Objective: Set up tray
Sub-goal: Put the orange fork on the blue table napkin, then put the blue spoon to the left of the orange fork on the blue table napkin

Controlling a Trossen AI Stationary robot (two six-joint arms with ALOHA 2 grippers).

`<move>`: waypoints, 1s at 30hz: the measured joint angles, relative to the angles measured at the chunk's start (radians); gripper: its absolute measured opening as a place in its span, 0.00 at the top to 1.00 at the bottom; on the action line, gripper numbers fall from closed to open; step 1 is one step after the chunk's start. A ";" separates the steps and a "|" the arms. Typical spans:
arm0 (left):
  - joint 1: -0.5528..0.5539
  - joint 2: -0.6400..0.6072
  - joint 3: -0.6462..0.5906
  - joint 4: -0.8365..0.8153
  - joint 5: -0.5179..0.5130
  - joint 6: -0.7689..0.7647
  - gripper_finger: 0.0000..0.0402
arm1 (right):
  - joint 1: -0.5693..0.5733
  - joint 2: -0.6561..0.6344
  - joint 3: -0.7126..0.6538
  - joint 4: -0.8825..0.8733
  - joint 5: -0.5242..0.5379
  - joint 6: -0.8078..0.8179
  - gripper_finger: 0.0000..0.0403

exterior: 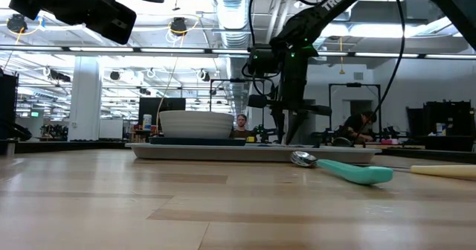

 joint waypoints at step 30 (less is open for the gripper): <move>-0.095 0.079 -0.089 0.320 -0.006 -0.156 0.74 | 0.434 -0.187 0.000 -0.416 0.148 -0.055 0.84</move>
